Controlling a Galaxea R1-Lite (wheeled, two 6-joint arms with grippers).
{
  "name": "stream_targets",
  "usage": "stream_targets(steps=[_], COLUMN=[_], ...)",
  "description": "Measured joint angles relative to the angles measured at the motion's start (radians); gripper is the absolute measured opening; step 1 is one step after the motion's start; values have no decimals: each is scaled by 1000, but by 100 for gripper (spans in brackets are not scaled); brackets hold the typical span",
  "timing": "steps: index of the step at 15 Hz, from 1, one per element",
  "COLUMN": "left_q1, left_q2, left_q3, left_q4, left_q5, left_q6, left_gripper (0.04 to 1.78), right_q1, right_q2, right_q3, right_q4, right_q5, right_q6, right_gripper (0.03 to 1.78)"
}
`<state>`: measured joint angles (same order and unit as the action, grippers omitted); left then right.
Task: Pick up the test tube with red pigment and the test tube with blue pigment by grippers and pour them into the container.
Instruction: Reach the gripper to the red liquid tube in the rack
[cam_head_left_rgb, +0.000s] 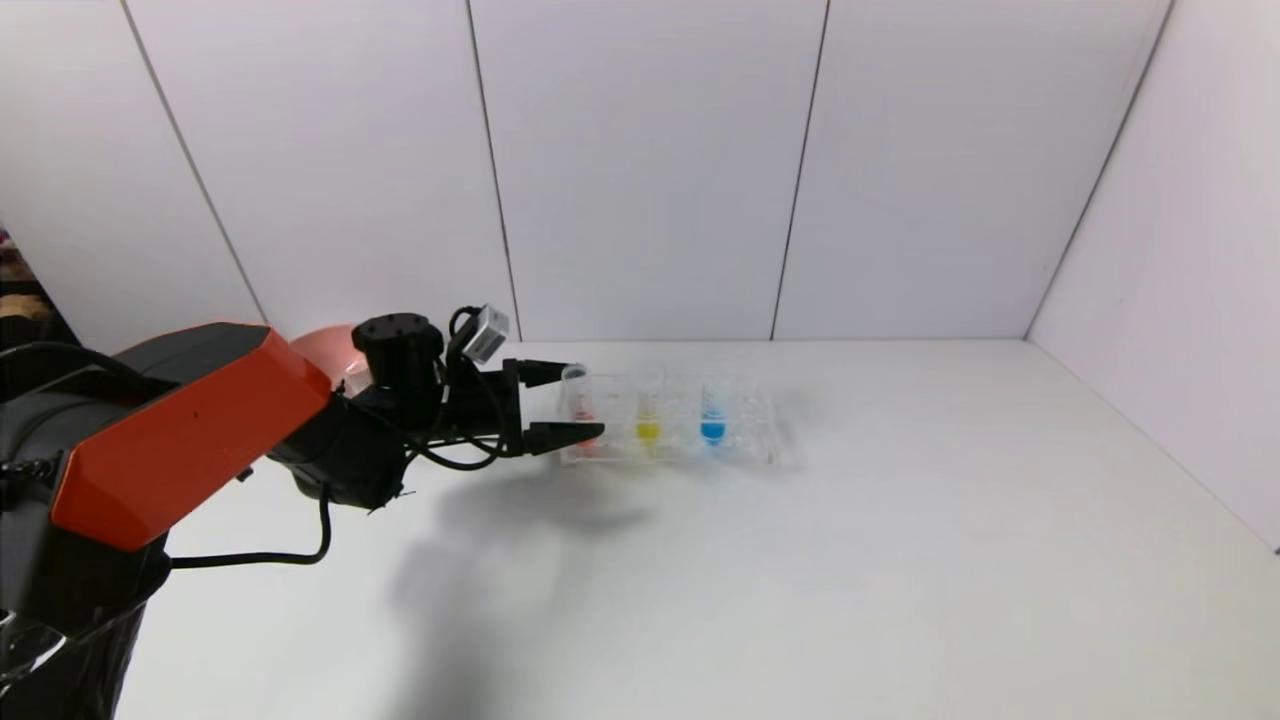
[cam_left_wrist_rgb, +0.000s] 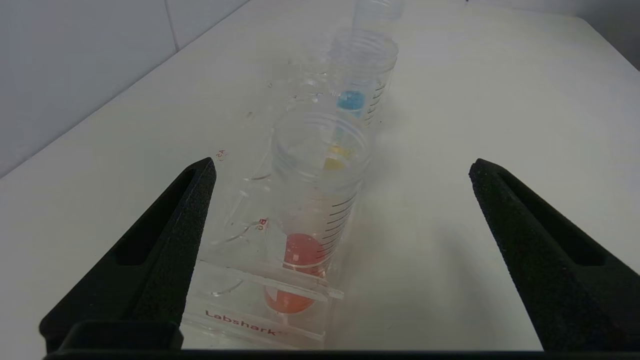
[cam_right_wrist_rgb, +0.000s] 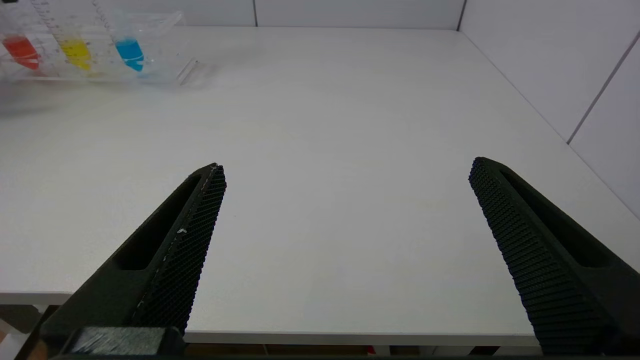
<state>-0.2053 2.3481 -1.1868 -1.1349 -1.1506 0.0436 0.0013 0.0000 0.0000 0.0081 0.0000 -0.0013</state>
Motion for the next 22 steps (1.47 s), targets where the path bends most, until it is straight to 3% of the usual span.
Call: stream_targets(steps=[17, 20, 22], left_q1=[-13, -14, -16], left_q2=[20, 20, 23], left_q3=[-23, -26, -28], left_q4=[-9, -9, -9], left_q5=[4, 4, 7], left_q6=[-41, -40, -40], left_gripper=[177, 164, 142], right_q1=[0, 0, 0], right_q2=[0, 0, 0], right_q3=[0, 0, 0], right_q4=[0, 0, 0], right_q5=[0, 0, 0], right_q6=[0, 0, 0], right_gripper=[177, 177, 177])
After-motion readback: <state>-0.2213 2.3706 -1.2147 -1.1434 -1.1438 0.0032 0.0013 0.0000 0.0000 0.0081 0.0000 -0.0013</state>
